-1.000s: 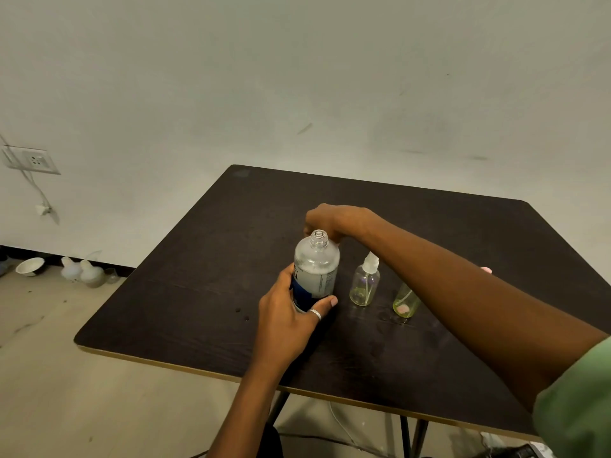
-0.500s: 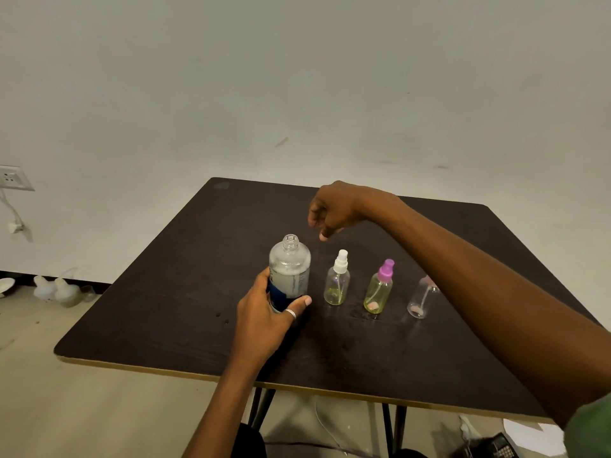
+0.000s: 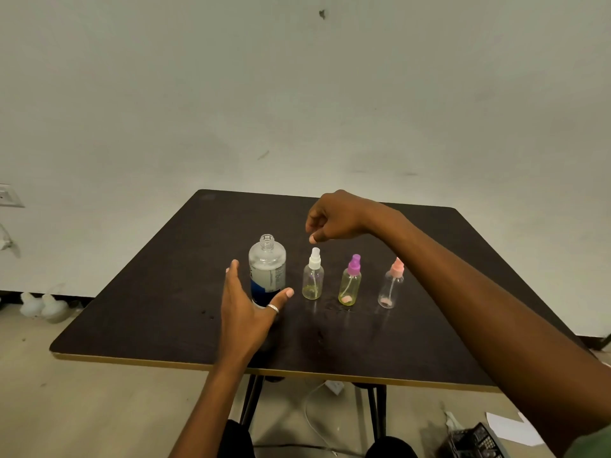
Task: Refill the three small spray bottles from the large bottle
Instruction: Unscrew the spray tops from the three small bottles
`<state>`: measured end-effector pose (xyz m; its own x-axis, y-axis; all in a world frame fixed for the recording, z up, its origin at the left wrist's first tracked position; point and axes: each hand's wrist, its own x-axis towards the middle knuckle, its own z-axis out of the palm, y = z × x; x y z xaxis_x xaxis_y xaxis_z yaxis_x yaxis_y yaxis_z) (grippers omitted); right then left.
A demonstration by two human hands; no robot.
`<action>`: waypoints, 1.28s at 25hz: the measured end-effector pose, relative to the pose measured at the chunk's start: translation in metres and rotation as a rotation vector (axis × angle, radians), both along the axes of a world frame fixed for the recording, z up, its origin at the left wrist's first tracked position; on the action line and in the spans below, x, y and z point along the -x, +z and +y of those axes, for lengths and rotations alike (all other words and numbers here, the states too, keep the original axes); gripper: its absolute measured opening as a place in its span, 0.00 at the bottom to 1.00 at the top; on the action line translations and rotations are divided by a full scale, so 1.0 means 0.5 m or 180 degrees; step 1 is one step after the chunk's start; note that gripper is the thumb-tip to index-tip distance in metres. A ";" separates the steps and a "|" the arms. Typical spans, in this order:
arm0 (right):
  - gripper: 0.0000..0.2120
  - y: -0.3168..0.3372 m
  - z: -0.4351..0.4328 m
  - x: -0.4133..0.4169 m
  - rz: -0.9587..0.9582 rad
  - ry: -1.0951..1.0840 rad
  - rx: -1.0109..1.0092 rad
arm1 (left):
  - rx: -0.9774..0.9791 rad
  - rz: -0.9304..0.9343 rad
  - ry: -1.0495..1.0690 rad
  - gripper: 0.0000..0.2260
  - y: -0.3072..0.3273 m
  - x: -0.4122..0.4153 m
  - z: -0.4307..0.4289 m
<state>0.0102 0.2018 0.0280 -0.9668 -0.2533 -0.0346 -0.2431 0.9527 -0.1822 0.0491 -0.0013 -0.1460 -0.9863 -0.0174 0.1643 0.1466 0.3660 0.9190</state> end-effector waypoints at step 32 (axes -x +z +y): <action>0.07 -0.080 -0.026 -0.038 -0.0170 0.0262 -0.0504 | 0.0027 0.0559 -0.0110 0.17 -0.009 -0.061 0.180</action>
